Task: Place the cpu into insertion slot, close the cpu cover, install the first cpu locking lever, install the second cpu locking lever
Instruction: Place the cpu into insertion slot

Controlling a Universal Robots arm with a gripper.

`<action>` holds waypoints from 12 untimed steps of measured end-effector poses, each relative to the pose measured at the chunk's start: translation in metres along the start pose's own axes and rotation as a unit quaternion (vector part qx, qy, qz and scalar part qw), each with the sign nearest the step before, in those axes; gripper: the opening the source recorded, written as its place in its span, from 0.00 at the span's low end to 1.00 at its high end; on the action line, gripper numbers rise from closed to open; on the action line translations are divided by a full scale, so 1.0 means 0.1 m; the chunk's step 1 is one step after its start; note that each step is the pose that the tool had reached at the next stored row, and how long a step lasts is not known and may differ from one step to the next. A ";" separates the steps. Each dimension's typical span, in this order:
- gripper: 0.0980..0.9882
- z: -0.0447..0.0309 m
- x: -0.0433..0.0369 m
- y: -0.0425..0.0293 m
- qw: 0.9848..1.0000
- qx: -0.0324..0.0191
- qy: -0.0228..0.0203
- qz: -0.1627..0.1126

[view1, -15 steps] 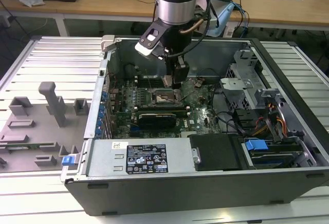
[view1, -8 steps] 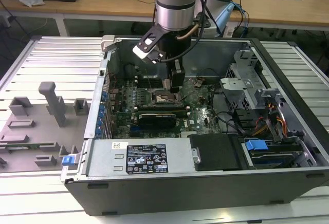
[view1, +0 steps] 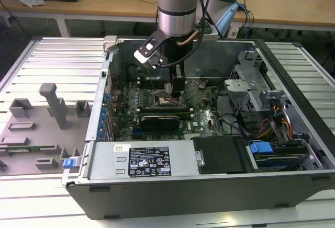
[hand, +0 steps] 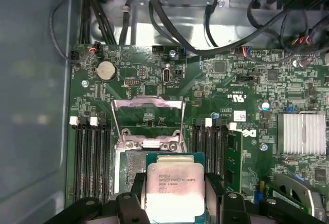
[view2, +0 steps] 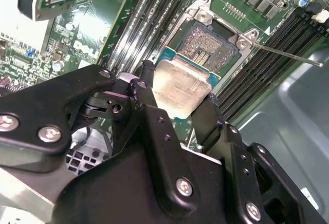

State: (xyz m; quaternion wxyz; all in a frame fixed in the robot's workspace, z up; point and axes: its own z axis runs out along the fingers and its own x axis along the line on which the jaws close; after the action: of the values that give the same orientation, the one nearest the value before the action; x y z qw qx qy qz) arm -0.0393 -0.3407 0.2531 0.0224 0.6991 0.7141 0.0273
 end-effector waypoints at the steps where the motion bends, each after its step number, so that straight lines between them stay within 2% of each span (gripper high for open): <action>1: 0.50 0.022 0.004 -0.008 1.000 0.000 0.000 0.000; 5: 0.50 0.036 0.008 -0.012 1.000 -0.001 0.001 0.000; 7: 0.50 0.052 0.008 -0.043 1.000 -0.014 0.001 0.000; 8: 0.50 0.059 0.008 -0.050 1.000 -0.017 0.001 0.000; 12: 0.50 0.064 0.009 -0.052 1.000 -0.018 0.001 0.000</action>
State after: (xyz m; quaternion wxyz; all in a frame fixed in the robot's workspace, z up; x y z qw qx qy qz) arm -0.0441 -0.3398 0.2463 0.0343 0.6987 0.7134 0.0407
